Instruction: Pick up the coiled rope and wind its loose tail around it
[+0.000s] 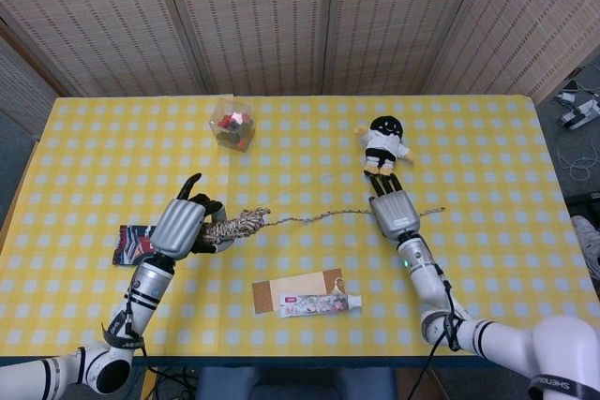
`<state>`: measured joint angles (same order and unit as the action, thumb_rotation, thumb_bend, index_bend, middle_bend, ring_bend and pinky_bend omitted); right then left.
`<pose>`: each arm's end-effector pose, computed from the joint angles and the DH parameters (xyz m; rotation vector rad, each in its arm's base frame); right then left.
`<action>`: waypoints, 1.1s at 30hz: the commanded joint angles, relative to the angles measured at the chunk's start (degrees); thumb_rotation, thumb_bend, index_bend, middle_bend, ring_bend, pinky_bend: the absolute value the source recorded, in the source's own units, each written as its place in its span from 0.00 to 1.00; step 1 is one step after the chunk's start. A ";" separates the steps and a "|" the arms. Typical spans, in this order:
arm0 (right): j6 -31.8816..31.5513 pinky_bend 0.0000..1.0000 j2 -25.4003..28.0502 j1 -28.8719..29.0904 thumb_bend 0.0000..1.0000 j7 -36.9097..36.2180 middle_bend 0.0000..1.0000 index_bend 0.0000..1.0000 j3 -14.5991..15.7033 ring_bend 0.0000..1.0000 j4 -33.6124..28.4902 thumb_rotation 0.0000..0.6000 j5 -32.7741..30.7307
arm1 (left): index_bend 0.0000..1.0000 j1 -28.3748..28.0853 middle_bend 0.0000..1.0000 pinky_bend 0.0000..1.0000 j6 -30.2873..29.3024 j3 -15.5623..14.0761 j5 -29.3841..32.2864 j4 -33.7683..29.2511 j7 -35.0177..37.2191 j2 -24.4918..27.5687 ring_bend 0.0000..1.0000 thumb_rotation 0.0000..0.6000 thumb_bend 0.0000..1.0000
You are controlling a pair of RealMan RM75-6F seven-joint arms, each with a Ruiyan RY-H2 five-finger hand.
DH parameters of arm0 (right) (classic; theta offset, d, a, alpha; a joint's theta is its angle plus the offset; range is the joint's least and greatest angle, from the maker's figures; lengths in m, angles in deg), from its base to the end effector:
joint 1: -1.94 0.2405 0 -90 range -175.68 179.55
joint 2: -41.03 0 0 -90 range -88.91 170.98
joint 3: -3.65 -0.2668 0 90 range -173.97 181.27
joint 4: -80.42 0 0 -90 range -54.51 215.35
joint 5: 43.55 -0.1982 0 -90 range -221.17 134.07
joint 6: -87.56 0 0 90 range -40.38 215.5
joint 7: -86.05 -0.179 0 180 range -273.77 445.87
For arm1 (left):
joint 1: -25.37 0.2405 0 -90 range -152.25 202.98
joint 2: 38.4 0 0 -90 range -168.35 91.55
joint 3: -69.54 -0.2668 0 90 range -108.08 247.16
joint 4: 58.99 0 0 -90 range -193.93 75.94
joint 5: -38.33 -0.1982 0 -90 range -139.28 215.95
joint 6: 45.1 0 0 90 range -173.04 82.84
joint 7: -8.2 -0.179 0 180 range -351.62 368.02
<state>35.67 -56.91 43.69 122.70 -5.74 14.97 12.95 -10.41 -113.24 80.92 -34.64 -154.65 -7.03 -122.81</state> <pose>-0.2167 -0.4031 -0.0477 1.8326 -0.7274 0.5264 -0.1297 0.3507 0.0380 -1.7024 -0.9296 -1.2152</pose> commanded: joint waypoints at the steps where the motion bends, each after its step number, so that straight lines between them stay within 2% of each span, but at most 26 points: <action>1: 0.49 0.00 -0.53 0.36 0.33 -0.06 0.04 0.45 -0.25 0.00 0.77 1.00 -0.59 | 0.73 0.02 0.60 0.00 -0.04 -0.03 -0.13 -0.05 0.04 0.00 0.42 0.85 0.20; 12: 2.27 0.00 -2.31 1.53 0.33 -0.72 0.05 0.46 -0.95 0.00 4.03 1.00 -2.30 | 0.73 0.20 0.60 0.00 -0.07 -0.08 -0.08 0.15 0.33 0.03 0.42 0.84 0.20; 33: 2.28 0.00 -3.75 2.09 0.37 -0.32 0.08 0.51 -0.66 0.00 6.05 1.00 -2.89 | 0.73 0.35 0.60 0.00 -0.22 0.01 -0.22 0.55 0.68 -0.27 0.42 0.84 0.20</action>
<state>37.97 -60.63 45.78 122.41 -6.42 20.98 10.04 -10.06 -113.45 80.93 -34.87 -154.11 -6.34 -123.07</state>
